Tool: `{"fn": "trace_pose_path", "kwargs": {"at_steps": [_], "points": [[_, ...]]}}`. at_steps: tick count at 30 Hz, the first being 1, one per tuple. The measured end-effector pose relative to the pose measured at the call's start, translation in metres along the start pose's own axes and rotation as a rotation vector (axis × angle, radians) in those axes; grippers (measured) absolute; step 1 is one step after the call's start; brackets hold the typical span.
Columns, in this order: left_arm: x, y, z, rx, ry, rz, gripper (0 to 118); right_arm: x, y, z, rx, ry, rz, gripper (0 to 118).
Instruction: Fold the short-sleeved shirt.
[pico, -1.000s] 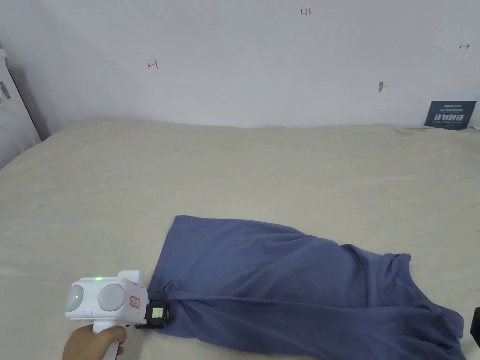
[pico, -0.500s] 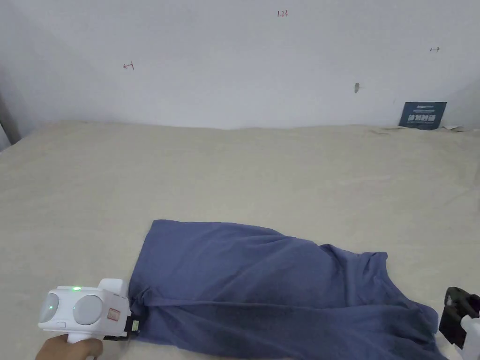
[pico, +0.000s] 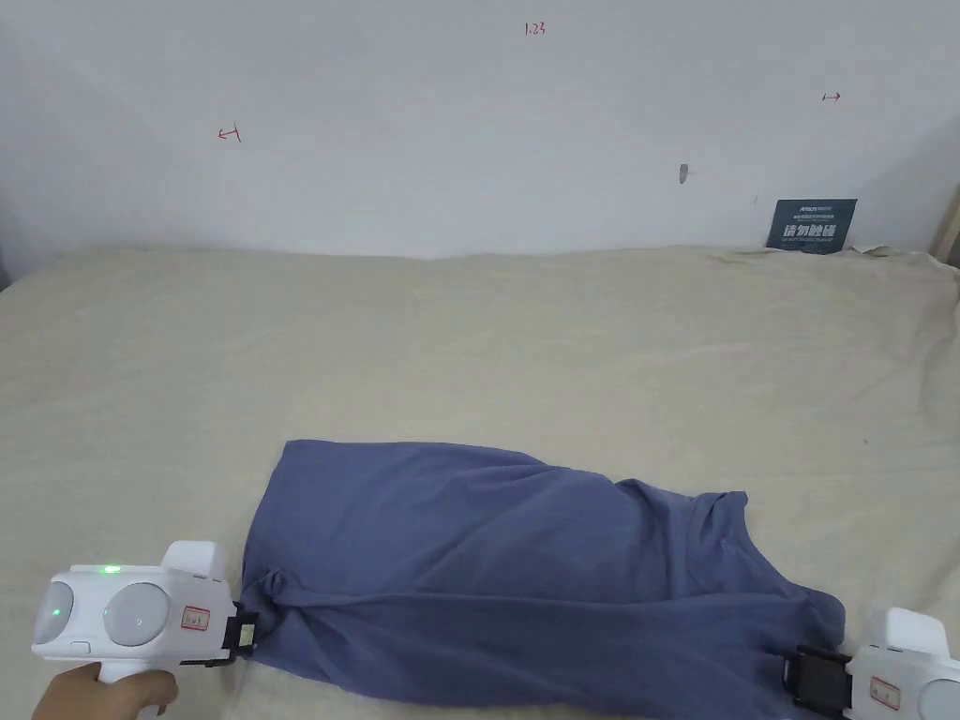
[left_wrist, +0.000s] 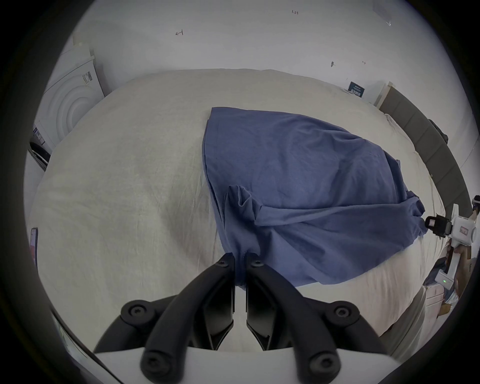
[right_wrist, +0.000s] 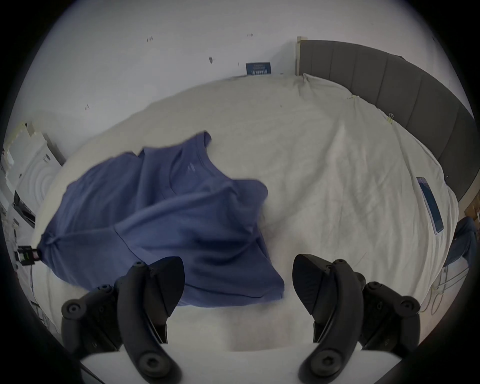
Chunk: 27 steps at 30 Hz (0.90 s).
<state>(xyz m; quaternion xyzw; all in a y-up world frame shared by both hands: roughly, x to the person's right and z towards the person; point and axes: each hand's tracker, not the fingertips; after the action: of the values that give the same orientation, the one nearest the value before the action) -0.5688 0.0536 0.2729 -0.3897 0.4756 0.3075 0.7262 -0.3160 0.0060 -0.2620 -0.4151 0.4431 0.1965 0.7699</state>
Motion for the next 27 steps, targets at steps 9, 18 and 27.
{"fn": "trace_pose_path", "kwargs": {"at_steps": [9, 18, 27], "points": [[-0.005, -0.007, 0.000, 0.011, 0.003, 0.026, 5, -0.007, -0.016, 0.003, -0.006, 0.049, -0.005, 6], [-0.010, -0.033, 0.027, 0.049, -0.021, 0.098, 5, 0.000, -0.017, 0.069, 0.102, 0.073, 0.068, 5], [-0.031, -0.090, 0.056, 0.043, -0.044, 0.141, 5, 0.020, -0.059, 0.135, 0.103, 0.115, 0.039, 5]]}}
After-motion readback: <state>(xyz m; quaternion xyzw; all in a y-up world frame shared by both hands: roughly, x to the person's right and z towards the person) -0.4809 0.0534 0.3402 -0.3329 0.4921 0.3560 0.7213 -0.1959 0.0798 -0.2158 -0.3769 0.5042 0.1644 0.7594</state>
